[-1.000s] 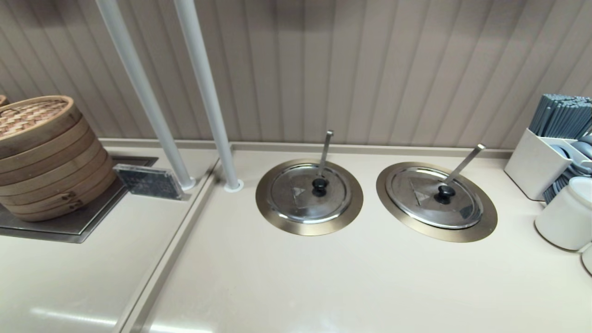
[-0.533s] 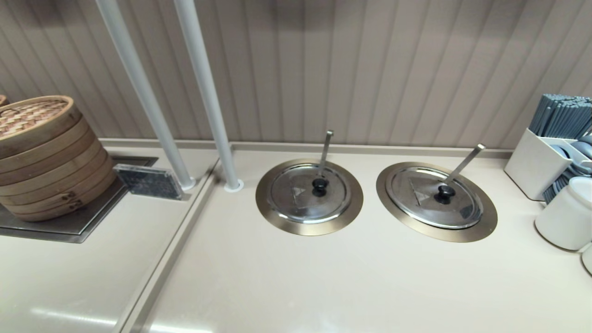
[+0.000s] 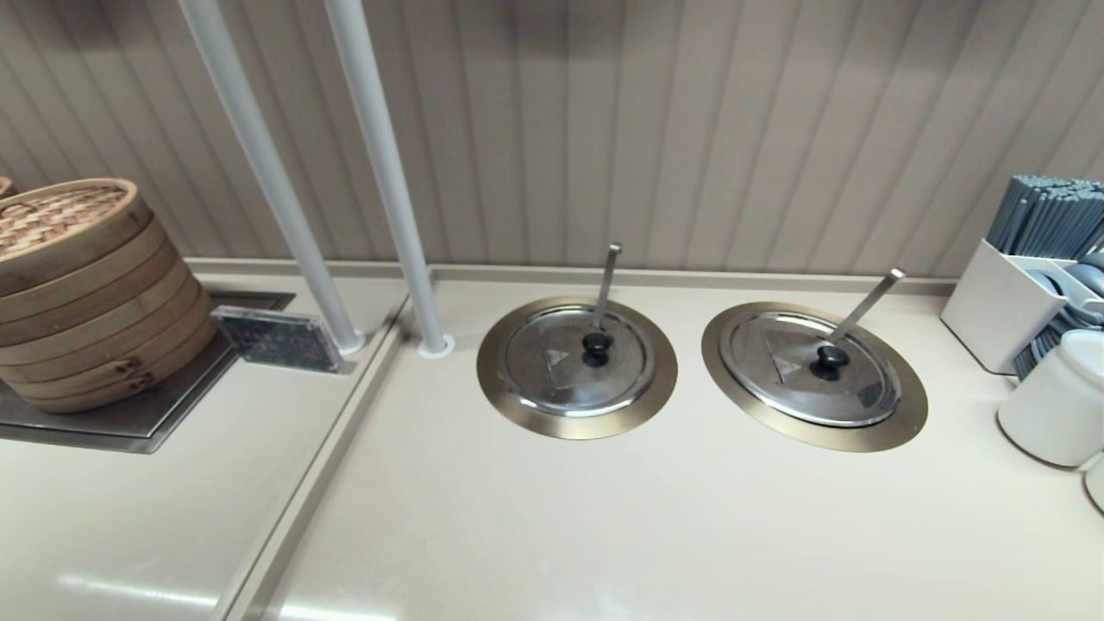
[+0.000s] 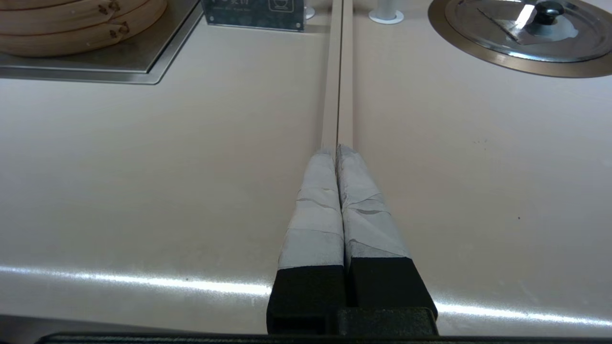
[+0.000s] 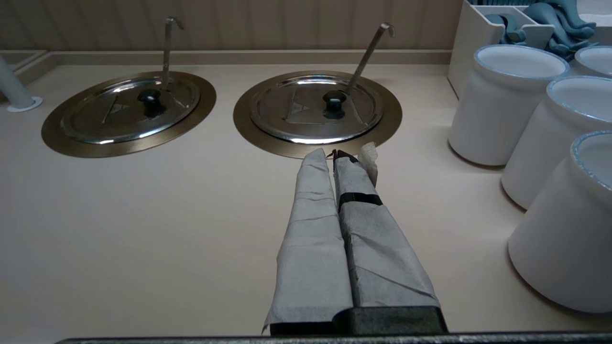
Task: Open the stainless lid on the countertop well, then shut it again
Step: Open the lid
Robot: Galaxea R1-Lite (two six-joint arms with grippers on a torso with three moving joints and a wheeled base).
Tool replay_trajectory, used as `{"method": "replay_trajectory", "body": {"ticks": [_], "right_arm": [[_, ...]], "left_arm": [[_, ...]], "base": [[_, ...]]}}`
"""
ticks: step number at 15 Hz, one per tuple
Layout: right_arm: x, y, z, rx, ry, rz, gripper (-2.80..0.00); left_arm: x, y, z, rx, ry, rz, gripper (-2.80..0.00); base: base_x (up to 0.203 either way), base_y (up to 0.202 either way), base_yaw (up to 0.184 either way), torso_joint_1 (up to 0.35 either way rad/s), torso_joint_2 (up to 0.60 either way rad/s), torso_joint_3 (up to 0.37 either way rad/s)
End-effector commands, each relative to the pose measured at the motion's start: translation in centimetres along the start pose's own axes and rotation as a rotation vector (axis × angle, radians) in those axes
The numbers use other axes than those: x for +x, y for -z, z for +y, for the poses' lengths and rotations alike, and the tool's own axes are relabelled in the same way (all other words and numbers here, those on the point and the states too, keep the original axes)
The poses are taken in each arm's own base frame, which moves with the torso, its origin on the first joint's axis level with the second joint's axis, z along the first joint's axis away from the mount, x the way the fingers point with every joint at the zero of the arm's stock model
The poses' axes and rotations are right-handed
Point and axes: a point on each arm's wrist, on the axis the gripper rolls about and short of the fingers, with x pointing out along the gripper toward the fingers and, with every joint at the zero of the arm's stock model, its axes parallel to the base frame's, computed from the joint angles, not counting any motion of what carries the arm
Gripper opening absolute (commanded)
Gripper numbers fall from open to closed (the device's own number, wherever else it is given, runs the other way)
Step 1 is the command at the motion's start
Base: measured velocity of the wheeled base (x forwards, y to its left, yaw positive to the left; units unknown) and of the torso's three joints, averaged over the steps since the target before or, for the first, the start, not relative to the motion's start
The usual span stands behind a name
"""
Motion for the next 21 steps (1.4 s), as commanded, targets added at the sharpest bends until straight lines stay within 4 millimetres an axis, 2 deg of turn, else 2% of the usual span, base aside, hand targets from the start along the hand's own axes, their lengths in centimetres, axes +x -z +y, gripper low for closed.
{"method": "replay_trajectory", "body": {"ticks": [1,3,5,7,9,12,14,16,17,19,20,21], "right_arm": [[0.0,-2.3,0.0,-0.007,-0.015,0.087,-2.80],[2.2,-4.0,0.1,-0.013,-0.023,0.236,-2.80],[5.8,-5.2,0.2,-0.007,-0.022,0.417,-2.80],[9.8,-5.5,0.3,0.017,-0.018,0.589,-2.80],[14.2,-4.7,0.4,0.036,-0.005,0.770,-2.80],[20.6,-2.0,0.5,0.099,0.041,0.972,-2.80],[24.7,-0.1,0.5,0.129,0.060,0.964,-2.80],[28.9,1.2,0.5,0.148,0.064,0.812,-2.80],[30.4,1.5,0.6,0.155,0.063,0.734,-2.80],[32.3,2.3,0.5,0.160,0.066,0.674,-2.80],[33.0,2.2,0.1,0.164,0.082,0.647,0.00],[33.3,2.7,-0.1,0.164,0.090,0.658,0.00]], "left_arm": [[0.0,0.0,0.0,0.000,0.000,0.000,-2.80],[0.0,0.0,0.0,0.000,0.000,0.002,-2.80],[0.0,0.0,0.0,0.000,0.000,-0.001,-2.80],[0.0,0.0,0.0,0.000,0.000,0.000,-2.80],[0.0,0.0,0.0,0.000,0.000,-0.001,-2.80],[0.0,0.0,0.0,0.000,0.000,0.001,-2.80],[0.0,0.0,0.0,0.000,0.000,-0.001,-2.80],[0.0,0.0,0.0,0.000,0.000,0.000,-2.80],[0.0,0.0,0.0,0.000,0.000,0.000,-2.80],[0.0,0.0,0.0,0.000,0.000,-0.001,-2.80],[0.0,0.0,0.0,0.000,0.000,0.000,-2.80],[0.0,0.0,0.0,0.000,0.000,-0.001,-2.80]], "base": [[0.000,0.000,0.000,0.000,0.00,0.000],[0.000,0.000,0.000,0.000,0.00,0.000],[0.000,0.000,0.000,0.000,0.00,0.000],[0.000,0.000,0.000,0.000,0.00,0.000],[0.000,0.000,0.000,0.000,0.00,0.000],[0.000,0.000,0.000,0.000,0.00,0.000],[0.000,0.000,0.000,0.000,0.00,0.000],[0.000,0.000,0.000,0.000,0.00,0.000],[0.000,0.000,0.000,0.000,0.00,0.000],[0.000,0.000,0.000,0.000,0.00,0.000],[0.000,0.000,0.000,0.000,0.00,0.000],[0.000,0.000,0.000,0.000,0.00,0.000]]}}
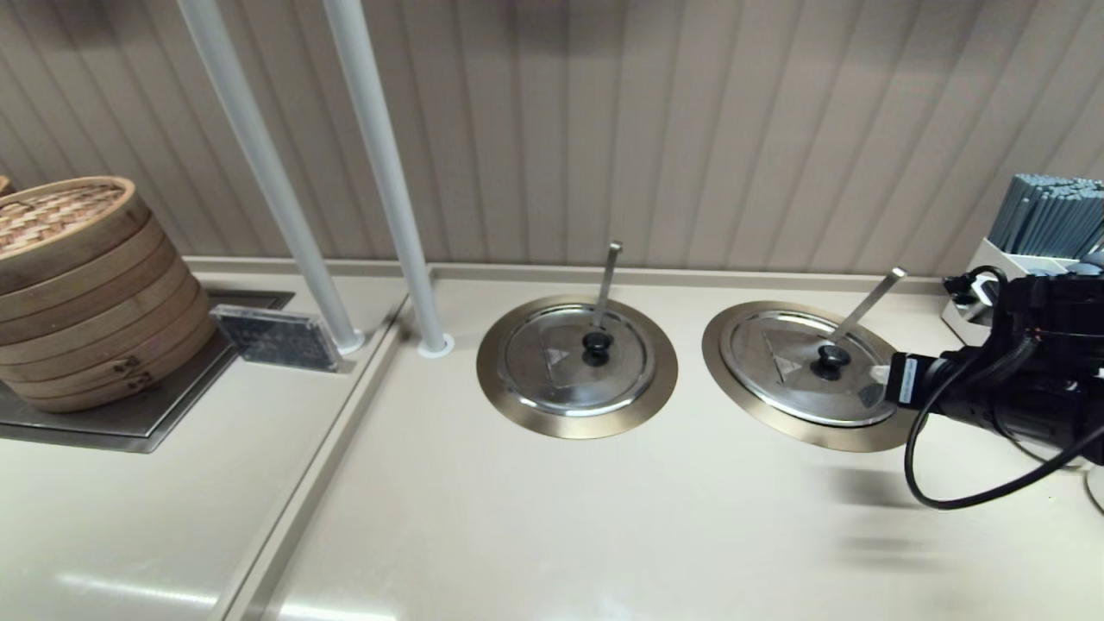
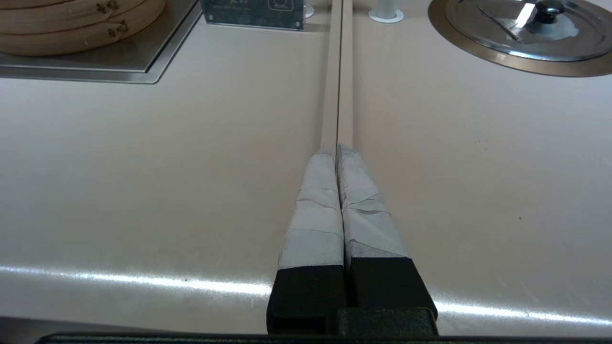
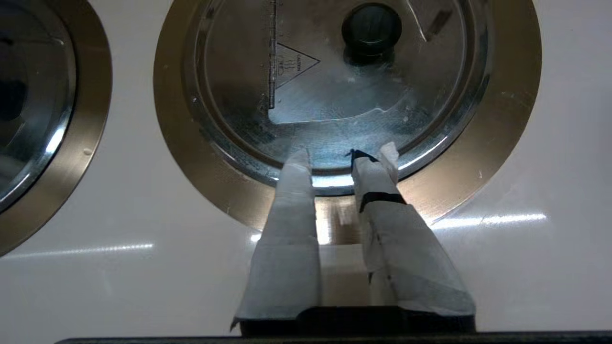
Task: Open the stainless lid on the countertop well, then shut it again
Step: Open the lid
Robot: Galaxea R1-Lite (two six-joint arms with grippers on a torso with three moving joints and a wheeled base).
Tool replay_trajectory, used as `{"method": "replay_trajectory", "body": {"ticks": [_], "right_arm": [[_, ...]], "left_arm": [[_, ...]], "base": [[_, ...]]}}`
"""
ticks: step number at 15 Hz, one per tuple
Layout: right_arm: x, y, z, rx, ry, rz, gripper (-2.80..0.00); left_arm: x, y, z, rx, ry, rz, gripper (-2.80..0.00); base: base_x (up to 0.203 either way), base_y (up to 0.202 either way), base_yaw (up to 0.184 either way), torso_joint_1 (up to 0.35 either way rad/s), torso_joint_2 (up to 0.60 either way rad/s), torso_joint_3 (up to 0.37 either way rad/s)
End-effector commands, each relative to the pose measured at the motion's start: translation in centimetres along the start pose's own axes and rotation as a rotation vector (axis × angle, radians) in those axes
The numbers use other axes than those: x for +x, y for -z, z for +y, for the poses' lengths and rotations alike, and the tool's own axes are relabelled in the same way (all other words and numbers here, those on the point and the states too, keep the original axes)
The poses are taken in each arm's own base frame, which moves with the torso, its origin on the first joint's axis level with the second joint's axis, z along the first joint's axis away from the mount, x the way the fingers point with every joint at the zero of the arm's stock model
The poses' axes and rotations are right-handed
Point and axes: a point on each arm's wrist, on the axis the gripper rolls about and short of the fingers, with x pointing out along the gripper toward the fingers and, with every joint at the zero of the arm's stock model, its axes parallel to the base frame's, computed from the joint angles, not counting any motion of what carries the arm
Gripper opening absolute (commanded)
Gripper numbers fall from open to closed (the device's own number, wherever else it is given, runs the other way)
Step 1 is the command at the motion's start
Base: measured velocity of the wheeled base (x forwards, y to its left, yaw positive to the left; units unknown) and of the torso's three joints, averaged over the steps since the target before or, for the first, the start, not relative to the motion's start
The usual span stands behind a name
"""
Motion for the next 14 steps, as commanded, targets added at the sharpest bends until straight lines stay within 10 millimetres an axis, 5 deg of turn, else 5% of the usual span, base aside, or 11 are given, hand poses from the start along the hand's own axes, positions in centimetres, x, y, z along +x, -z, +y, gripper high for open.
{"method": "replay_trajectory", "body": {"ticks": [1,9,14], "right_arm": [[2.7,1.1,-0.5,0.003,0.035,0.059,0.00],[7.9,0.5,-1.3,0.025,0.059,-0.186,0.00],[10.8,2.4,-2.0,0.013,0.078,-0.226,0.00]], "left_arm": [[0.0,0.0,0.0,0.000,0.000,0.001,-2.80],[0.0,0.0,0.0,0.000,0.000,0.001,-2.80],[0.0,0.0,0.0,0.000,0.000,0.001,-2.80]], "base": [[0.000,0.000,0.000,0.000,0.00,0.000],[0.000,0.000,0.000,0.000,0.00,0.000],[0.000,0.000,0.000,0.000,0.00,0.000]]}}
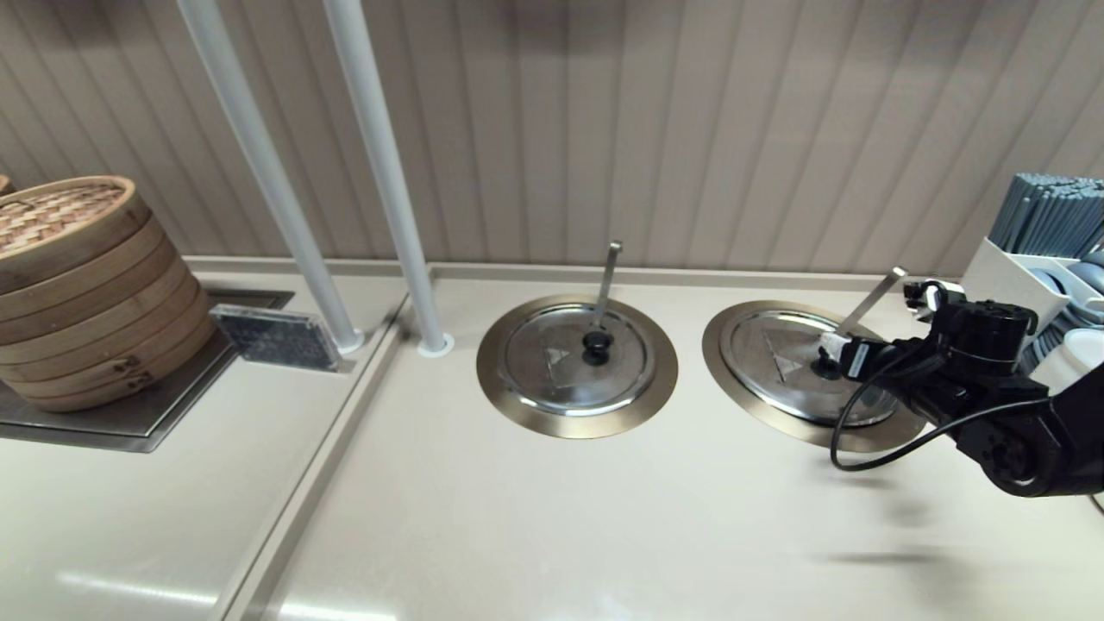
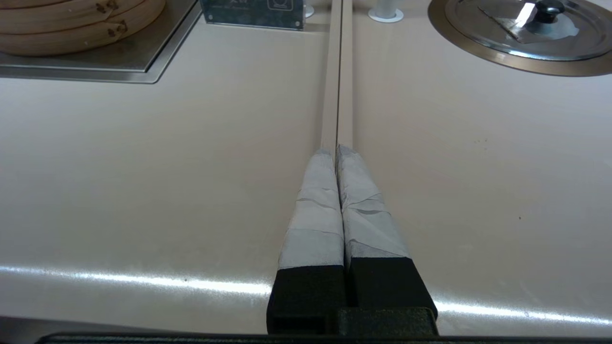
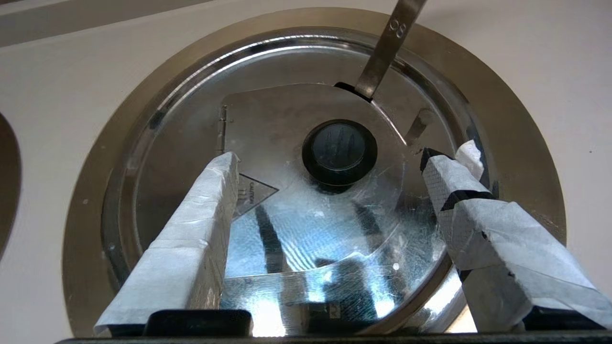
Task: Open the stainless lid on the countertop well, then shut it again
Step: Open the lid
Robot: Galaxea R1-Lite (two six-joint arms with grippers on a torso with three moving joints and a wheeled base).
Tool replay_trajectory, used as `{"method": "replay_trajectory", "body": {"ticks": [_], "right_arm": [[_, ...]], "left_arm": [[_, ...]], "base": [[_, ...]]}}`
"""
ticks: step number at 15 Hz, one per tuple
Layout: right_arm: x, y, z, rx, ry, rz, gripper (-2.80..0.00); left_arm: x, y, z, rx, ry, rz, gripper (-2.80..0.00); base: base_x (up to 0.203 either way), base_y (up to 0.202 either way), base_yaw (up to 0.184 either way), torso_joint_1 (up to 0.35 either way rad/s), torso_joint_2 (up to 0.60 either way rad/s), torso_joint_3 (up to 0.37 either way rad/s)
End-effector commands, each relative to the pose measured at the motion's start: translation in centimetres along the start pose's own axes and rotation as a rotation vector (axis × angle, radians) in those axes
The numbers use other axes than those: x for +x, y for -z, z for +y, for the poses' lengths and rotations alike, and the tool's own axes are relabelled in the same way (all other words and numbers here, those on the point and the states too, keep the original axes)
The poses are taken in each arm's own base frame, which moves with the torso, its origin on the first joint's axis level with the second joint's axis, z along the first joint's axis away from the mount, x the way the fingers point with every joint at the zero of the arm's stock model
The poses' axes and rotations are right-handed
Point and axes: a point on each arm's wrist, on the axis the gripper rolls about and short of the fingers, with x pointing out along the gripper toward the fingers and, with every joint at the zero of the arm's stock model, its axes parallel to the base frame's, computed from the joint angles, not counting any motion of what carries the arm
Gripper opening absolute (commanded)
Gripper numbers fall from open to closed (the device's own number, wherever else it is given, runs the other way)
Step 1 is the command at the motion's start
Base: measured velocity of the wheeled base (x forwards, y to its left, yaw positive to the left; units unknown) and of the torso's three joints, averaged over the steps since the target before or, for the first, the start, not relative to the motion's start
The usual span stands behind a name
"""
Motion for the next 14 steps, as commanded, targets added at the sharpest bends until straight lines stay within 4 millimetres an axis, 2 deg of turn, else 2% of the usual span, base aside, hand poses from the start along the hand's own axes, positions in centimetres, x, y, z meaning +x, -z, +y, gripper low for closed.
{"method": "replay_trajectory", "body": {"ticks": [1,5,14], "right_arm": [[1.5,1.8,-0.4,-0.006,0.014,0.039,0.00],[4.1,2.6,-0.8,-0.041,0.021,0.007,0.00],[7.9,3.2,-0.4,-0.067,0.014,-0.033,0.00]], "left_arm": [[0.0,0.0,0.0,0.000,0.000,0.001,-2.80],[0.0,0.0,0.0,0.000,0.000,0.000,-2.80],[0.0,0.0,0.0,0.000,0.000,0.001,-2.80]], "base": [[0.000,0.000,0.000,0.000,0.00,0.000],[0.000,0.000,0.000,0.000,0.00,0.000],[0.000,0.000,0.000,0.000,0.00,0.000]]}}
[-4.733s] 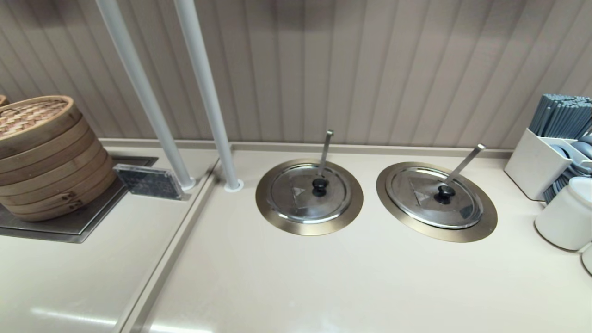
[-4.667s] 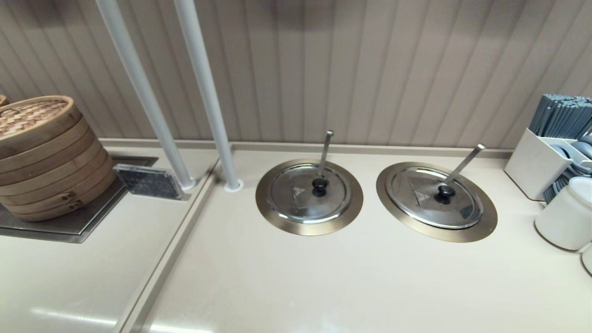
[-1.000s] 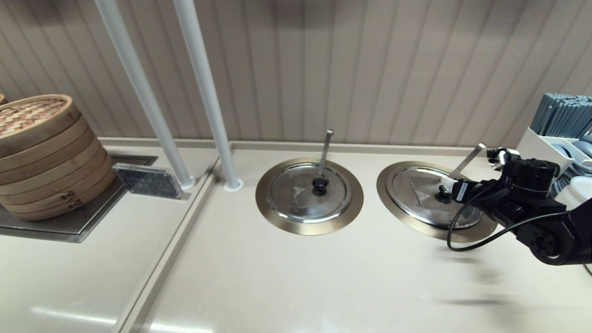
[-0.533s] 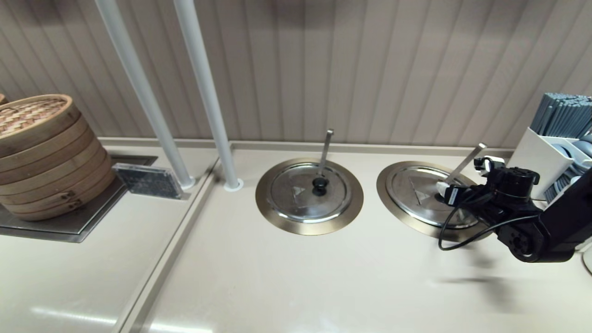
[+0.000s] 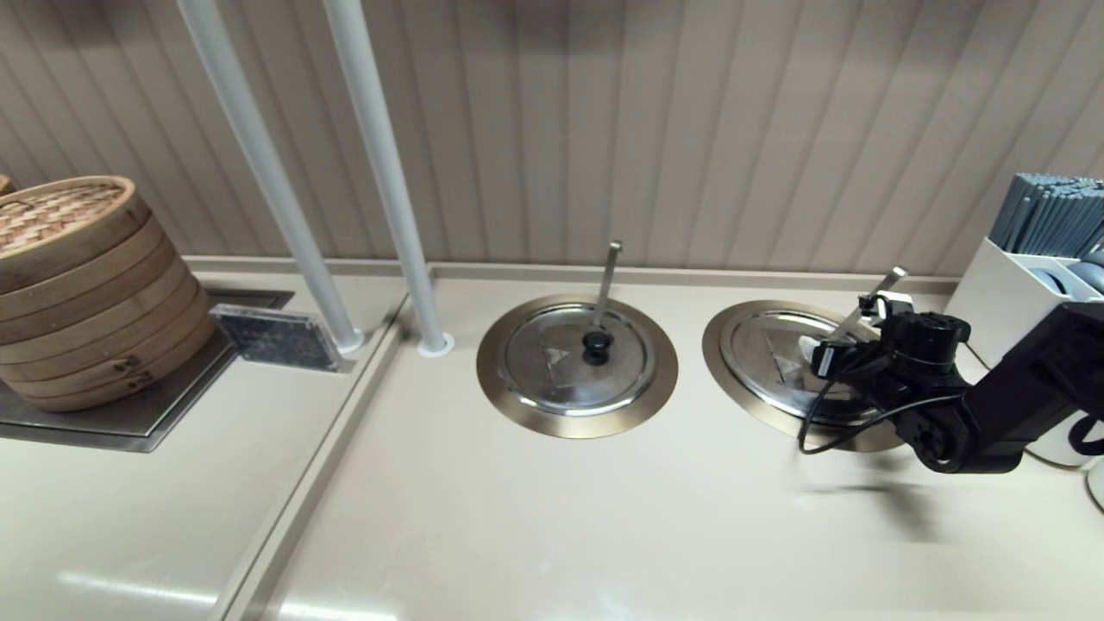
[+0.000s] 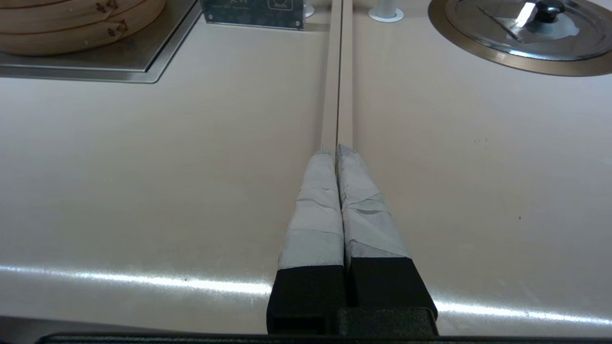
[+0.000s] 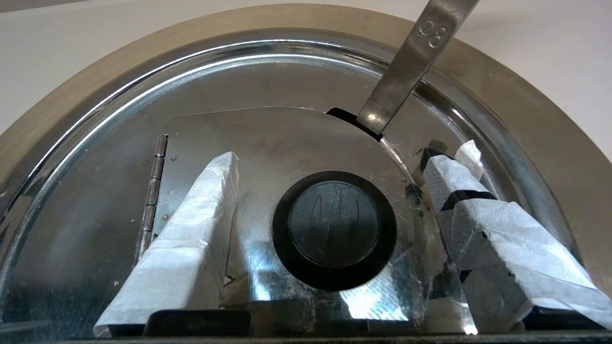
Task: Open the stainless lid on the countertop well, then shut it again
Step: Open the lid
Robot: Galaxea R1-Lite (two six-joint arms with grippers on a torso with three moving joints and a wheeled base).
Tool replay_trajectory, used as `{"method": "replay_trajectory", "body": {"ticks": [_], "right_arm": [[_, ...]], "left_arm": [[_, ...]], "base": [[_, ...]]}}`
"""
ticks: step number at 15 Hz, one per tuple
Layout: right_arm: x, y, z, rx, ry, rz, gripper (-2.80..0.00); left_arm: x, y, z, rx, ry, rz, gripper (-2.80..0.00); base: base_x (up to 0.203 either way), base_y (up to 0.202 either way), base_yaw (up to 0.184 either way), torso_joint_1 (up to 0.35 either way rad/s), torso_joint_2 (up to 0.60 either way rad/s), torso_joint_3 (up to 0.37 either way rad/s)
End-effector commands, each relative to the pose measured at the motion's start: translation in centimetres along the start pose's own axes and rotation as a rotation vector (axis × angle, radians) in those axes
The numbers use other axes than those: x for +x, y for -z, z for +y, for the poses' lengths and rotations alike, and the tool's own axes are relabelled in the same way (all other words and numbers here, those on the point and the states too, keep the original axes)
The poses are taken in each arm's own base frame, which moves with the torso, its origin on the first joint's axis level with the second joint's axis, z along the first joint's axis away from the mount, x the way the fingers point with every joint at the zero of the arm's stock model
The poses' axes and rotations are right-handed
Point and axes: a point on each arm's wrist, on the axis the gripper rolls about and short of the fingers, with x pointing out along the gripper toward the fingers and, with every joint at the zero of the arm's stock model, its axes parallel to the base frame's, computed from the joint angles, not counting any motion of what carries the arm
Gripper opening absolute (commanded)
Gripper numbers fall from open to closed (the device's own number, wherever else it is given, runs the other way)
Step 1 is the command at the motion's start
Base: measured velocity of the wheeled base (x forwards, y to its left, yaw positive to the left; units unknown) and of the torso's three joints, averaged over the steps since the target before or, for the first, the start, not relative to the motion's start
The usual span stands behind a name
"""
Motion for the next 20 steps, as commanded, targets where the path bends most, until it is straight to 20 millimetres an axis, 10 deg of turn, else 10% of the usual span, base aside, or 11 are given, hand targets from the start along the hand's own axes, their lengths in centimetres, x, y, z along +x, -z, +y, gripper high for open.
{"method": "replay_trajectory", "body": {"ticks": [1,20], "right_arm": [[0.9,0.6,0.2,-0.001,0.004,-0.005,0.00],[0.7,0.1,1.8,-0.025,-0.007,-0.025,0.00]], "left_arm": [[0.0,0.0,0.0,0.000,0.000,-0.001,-2.80],[0.0,0.0,0.0,0.000,0.000,-0.001,-2.80]], "base": [[0.000,0.000,0.000,0.000,0.00,0.000],[0.000,0.000,0.000,0.000,0.00,0.000]]}}
